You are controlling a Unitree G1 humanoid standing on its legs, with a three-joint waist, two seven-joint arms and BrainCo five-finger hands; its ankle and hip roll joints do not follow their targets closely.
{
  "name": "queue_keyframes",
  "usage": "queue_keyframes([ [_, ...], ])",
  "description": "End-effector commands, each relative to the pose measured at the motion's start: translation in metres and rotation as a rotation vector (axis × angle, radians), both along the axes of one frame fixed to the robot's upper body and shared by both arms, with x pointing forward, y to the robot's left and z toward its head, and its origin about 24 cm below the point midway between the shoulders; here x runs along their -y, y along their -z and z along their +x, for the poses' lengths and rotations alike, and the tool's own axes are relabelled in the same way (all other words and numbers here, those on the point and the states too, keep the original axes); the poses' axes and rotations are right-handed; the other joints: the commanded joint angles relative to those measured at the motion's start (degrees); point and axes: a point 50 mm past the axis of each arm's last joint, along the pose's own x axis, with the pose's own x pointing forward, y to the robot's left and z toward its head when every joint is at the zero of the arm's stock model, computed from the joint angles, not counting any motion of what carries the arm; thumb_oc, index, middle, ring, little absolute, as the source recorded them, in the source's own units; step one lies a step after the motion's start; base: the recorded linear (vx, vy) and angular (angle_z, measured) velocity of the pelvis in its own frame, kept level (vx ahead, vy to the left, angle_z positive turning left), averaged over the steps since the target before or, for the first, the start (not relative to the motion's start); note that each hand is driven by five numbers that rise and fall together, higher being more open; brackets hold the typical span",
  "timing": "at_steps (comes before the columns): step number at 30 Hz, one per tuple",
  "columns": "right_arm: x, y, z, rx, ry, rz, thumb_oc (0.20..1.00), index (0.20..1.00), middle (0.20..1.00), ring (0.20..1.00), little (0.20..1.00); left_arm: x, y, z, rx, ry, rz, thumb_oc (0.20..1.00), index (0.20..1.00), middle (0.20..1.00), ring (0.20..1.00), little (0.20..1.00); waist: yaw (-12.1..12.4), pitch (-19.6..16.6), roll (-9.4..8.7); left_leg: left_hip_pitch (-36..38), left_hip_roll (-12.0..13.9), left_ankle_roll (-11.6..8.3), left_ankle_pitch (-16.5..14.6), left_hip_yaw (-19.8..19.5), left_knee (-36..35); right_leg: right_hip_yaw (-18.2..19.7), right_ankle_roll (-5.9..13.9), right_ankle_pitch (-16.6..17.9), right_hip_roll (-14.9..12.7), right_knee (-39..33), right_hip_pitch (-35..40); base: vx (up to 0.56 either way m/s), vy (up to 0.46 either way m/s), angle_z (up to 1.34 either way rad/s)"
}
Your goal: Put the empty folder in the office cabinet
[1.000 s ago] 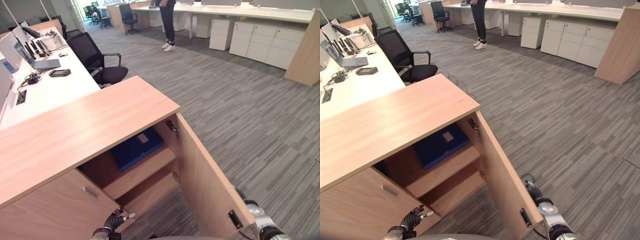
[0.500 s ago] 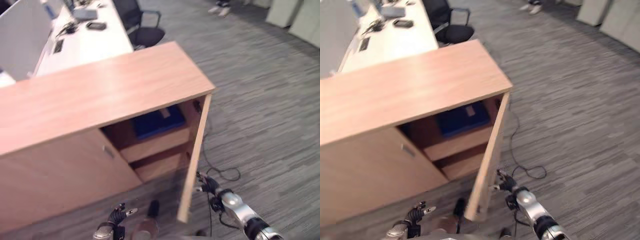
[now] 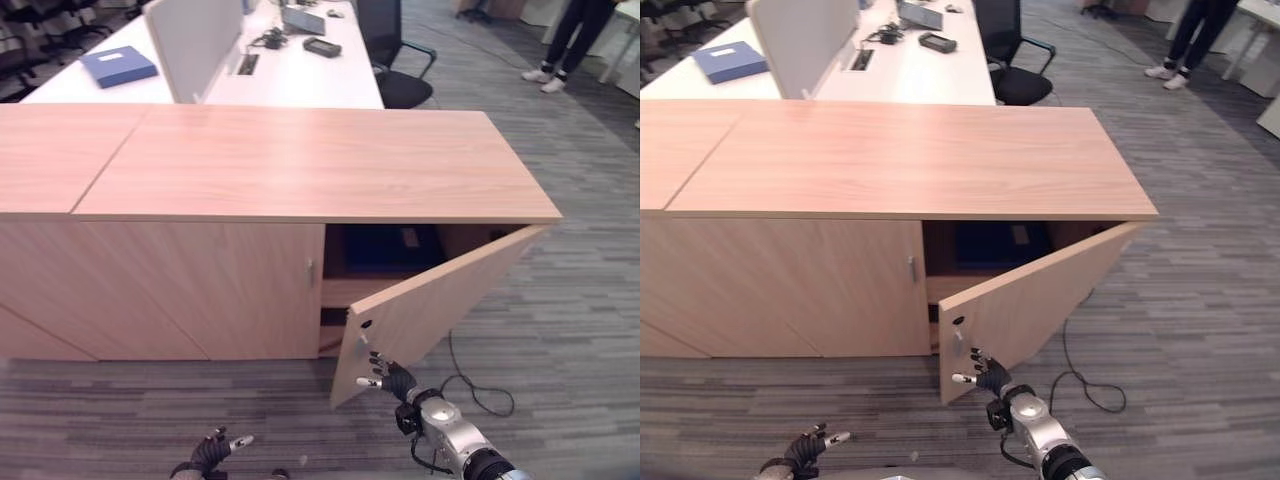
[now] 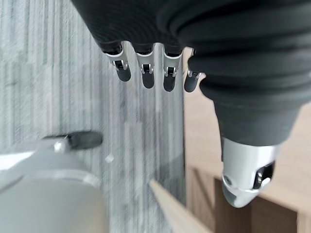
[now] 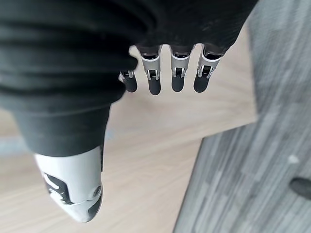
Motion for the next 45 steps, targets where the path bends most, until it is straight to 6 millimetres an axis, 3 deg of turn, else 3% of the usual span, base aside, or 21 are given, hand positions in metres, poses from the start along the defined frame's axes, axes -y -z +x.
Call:
queue_keyframes([
  [1, -0.011, -0.019, 0.026, 0.110, 0.017, 0.053, 1.000, 1.000, 1.000, 1.000, 1.000, 0.002, -0.003, 0.014, 0.037, 0.039, 0.013, 1.000, 1.000, 1.000, 1.000, 1.000, 0.48, 1.52, 1.43, -0.54, 3.17, -0.93, -2.72, -2.72, 0.62, 1.68, 2.88, -2.48, -1.40, 8.57, -2.71, -0.07, 0.115, 0.00],
  [2, -0.009, -0.020, 0.028, 0.119, 0.037, 0.059, 1.000, 1.000, 1.000, 1.000, 1.000, 0.000, -0.005, 0.017, 0.043, 0.051, 0.023, 1.000, 1.000, 1.000, 1.000, 1.000, 0.18, 1.74, 1.38, -0.52, 2.93, -0.65, -2.74, -3.92, 0.37, 3.83, 3.53, -2.23, -1.29, 9.54, -3.52, -0.05, 0.066, 0.02],
  [5, 0.005, -0.025, 0.036, 0.139, 0.115, 0.050, 1.000, 1.000, 1.000, 1.000, 1.000, -0.003, -0.009, 0.026, 0.070, 0.064, 0.041, 1.000, 1.000, 1.000, 1.000, 1.000, -1.93, 2.07, 1.52, -0.37, 2.29, -0.23, -2.79, -6.33, 0.27, 17.06, 3.47, -4.21, 3.56, 6.89, -5.50, 0.02, 0.041, 0.35],
  [6, 0.011, -0.025, 0.038, 0.139, 0.153, 0.044, 1.000, 1.000, 1.000, 1.000, 1.000, -0.005, -0.008, 0.024, 0.064, 0.059, 0.044, 1.000, 1.000, 1.000, 1.000, 1.000, -1.74, 1.77, 1.45, -0.47, 2.09, -0.17, -2.85, -6.73, 0.34, 17.93, 3.05, -4.11, 3.64, 5.44, -4.96, 0.05, -0.006, 0.78],
  [8, 0.024, -0.029, 0.045, 0.155, 0.234, 0.042, 1.000, 1.000, 1.000, 1.000, 1.000, -0.008, -0.008, 0.021, 0.049, 0.062, 0.055, 1.000, 1.000, 1.000, 1.000, 1.000, -1.12, 0.94, 1.30, -0.77, 1.93, -0.23, -2.75, -7.36, 0.24, 16.94, 2.48, -4.07, 3.39, 3.02, -2.83, 0.07, -0.060, 0.51],
  [10, 0.051, -0.035, 0.056, 0.175, 0.362, 0.008, 1.000, 1.000, 1.000, 1.000, 1.000, -0.006, -0.005, 0.012, 0.025, 0.080, 0.050, 1.000, 1.000, 1.000, 1.000, 1.000, -0.61, -0.46, 1.42, -0.47, 1.93, -0.55, -2.66, -8.53, 0.10, 15.58, 2.15, -3.67, 3.75, -0.48, 0.07, 0.09, -0.084, 0.27],
  [11, 0.052, -0.036, 0.057, 0.175, 0.362, 0.008, 1.000, 1.000, 1.000, 1.000, 1.000, -0.006, -0.005, 0.013, 0.026, 0.080, 0.050, 1.000, 1.000, 1.000, 1.000, 1.000, -0.64, -0.39, 1.44, -0.43, 1.94, -0.56, -2.67, -8.57, 0.10, 15.52, 2.15, -3.63, 3.77, -0.59, 0.19, 0.06, -0.059, 0.33],
  [14, 0.077, -0.041, 0.063, 0.171, 0.446, -0.044, 1.000, 1.000, 1.000, 1.000, 1.000, -0.001, -0.003, 0.009, 0.016, 0.117, 0.037, 1.000, 1.000, 1.000, 1.000, 1.000, -0.07, -0.91, 1.48, -0.03, 2.00, -0.86, -2.58, -9.01, -0.18, 14.56, 1.99, -3.37, 4.25, -2.69, 1.90, 0.03, -0.056, 0.14],
  [15, 0.094, -0.046, 0.069, 0.175, 0.523, -0.056, 1.000, 1.000, 1.000, 1.000, 1.000, 0.003, -0.002, 0.008, 0.015, 0.135, 0.024, 1.000, 1.000, 1.000, 1.000, 1.000, 0.19, -1.01, 1.62, 0.15, 2.20, -1.18, -2.52, -9.29, -0.36, 13.71, 1.92, -3.14, 4.53, -3.83, 2.73, 0.01, -0.062, 0.13],
  [21, 0.125, -0.061, 0.080, 0.171, 0.623, -0.097, 1.000, 1.000, 1.000, 1.000, 1.000, 0.006, -0.003, 0.007, 0.014, 0.177, 0.012, 1.000, 1.000, 1.000, 1.000, 1.000, 1.00, -0.94, 2.09, 0.14, 2.65, -1.63, -2.08, -9.52, -0.57, 13.16, 1.68, -3.42, 5.23, -4.48, 3.27, 0.00, -0.050, 0.06],
  [24, 0.144, -0.090, 0.101, 0.233, 0.670, -0.121, 1.000, 1.000, 1.000, 1.000, 1.000, 0.007, -0.002, 0.006, 0.008, 0.191, 0.009, 1.000, 1.000, 1.000, 1.000, 1.000, 1.35, -0.68, 2.53, -0.07, 3.08, -2.02, -1.63, -9.98, -0.61, 12.80, 1.34, -3.44, 5.69, -4.74, 3.26, -0.02, -0.052, 0.03],
  [37, 0.172, -0.172, 0.146, 0.427, 0.699, -0.217, 1.000, 1.000, 1.000, 1.000, 1.000, 0.022, -0.001, 0.010, 0.019, 0.233, -0.025, 1.000, 1.000, 1.000, 1.000, 1.000, 3.34, -0.90, 2.41, -0.86, 3.59, -2.57, -0.70, -11.52, -0.74, 11.26, 0.91, -3.83, 6.52, -4.89, 3.49, 0.00, -0.010, 0.04],
  [45, 0.164, -0.197, 0.162, 0.497, 0.664, -0.226, 1.000, 1.000, 1.000, 1.000, 1.000, 0.024, 0.002, 0.007, -0.010, 0.252, -0.018, 1.000, 1.000, 1.000, 1.000, 1.000, 4.38, -0.88, 2.13, -1.88, 3.28, -2.64, -0.55, -14.05, -0.59, 9.46, 0.58, -4.14, 6.53, -4.81, 3.86, 0.00, -0.005, 0.14],
])
